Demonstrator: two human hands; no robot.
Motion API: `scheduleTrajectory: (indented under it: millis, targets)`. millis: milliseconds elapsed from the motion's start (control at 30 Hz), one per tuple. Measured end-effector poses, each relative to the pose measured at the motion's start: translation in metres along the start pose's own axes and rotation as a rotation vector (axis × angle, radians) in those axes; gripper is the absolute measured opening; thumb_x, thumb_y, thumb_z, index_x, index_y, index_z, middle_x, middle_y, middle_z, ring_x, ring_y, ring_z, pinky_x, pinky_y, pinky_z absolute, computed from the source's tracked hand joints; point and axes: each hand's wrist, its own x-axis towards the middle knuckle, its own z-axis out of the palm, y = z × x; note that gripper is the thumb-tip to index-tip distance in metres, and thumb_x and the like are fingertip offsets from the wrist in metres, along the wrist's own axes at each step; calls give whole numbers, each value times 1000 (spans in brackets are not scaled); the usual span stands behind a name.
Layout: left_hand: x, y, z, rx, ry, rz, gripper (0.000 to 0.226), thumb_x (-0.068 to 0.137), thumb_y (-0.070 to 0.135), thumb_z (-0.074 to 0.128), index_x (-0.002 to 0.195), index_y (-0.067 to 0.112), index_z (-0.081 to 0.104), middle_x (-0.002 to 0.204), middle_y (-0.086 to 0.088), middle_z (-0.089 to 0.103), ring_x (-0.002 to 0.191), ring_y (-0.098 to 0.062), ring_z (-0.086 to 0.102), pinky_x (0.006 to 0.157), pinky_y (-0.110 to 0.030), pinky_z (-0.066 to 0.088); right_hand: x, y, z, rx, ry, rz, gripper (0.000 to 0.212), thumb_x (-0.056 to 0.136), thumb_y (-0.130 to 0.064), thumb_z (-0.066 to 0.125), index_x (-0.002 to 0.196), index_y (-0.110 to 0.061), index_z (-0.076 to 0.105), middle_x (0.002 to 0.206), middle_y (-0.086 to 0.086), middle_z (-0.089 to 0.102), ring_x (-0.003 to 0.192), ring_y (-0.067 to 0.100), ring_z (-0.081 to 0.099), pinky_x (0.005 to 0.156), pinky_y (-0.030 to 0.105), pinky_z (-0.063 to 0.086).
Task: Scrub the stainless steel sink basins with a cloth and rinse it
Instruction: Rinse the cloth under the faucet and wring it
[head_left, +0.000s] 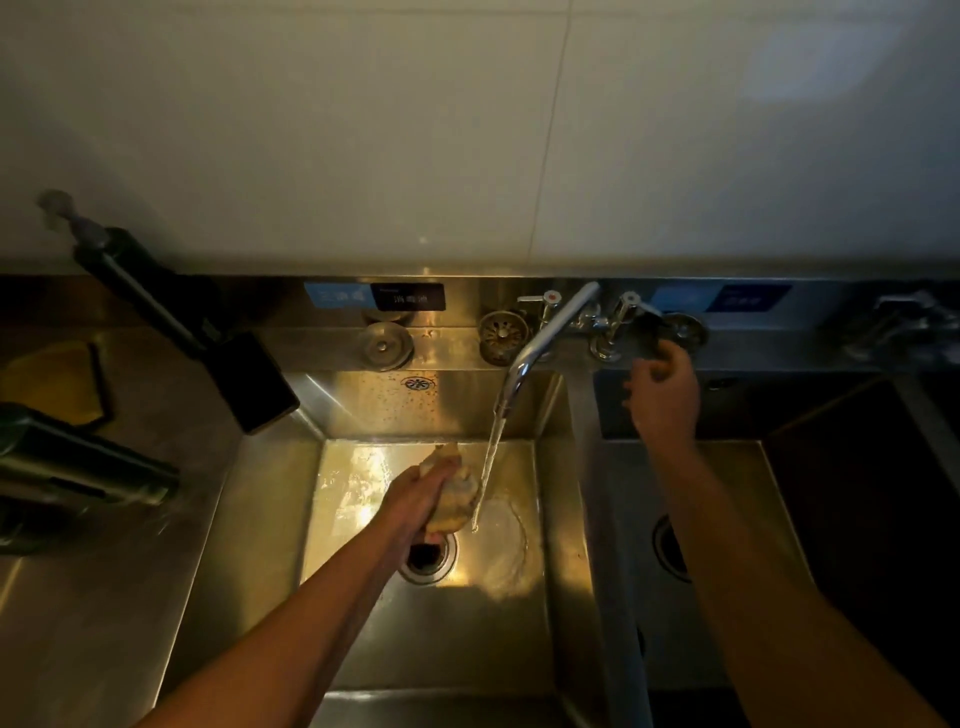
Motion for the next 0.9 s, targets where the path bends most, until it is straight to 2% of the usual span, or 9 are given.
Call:
scheduleTrajectory:
  millis: [100,233,300,400,500,567,633,767,900]
  targets:
    - [-5,1,-1,-39,18,13,35,89,47,67,109,19,66,94,-7,77,77,-23,71,53,-25,49,26,-8,0,-47,-51,-49,43,98,-20,55,140,-22,47,111,-5,59,94,15,64,83,35,56]
    - [-4,-1,-3,-54,9,33,37,87,50,68,113,23,67,96,-2,78,92,-26,73,80,-45,59,47,-12,4,-142,20,-117,14,99,-20,53,107,-12,60,95,1,60,81,10,59,78,31,50]
    - [-4,0,-3,-69,13,42,38,87,50,69,114,23,67,95,-1,78,92,-25,73,83,-47,58,55,-12,5,-136,62,-121,15,101,-22,50,99,-10,59,88,3,58,73,6,53,74,29,45]
    - [-5,2,-2,-66,15,61,38,87,51,69,114,24,66,96,-1,77,91,-24,74,79,-45,60,65,-12,6,-105,54,-100,16,102,-19,47,101,-8,59,93,5,59,76,6,54,74,27,46]
    - [-5,2,-4,-58,11,71,39,87,52,68,115,25,65,102,-1,76,94,-24,73,79,-45,61,75,-16,5,-58,7,-57,12,102,-18,47,100,-13,57,97,8,62,91,20,63,83,36,53]
    - [-7,3,-7,-63,6,74,39,88,52,67,115,25,65,103,-2,76,93,-25,74,69,-40,60,81,-20,4,-76,-19,-38,11,103,-19,46,100,-14,56,101,9,63,97,25,64,88,41,55]
    - [-8,1,-11,-73,1,69,39,89,50,67,117,23,64,104,-3,76,92,-24,74,64,-37,58,82,-23,3,-67,-62,-4,11,103,-19,46,104,-14,55,107,10,62,94,21,63,86,39,55]
    - [-11,-4,-21,-98,-15,62,38,91,46,66,119,22,62,109,-5,75,94,-24,74,69,-42,61,57,-16,1,-22,-153,27,15,101,-22,49,112,-16,58,111,7,62,91,16,62,78,29,51]
    - [-14,-8,-33,-154,-34,52,31,94,40,65,117,20,64,107,-6,76,96,-26,74,78,-48,61,3,-3,8,14,-77,56,15,99,-22,53,111,-17,61,105,5,64,88,15,62,73,27,49]
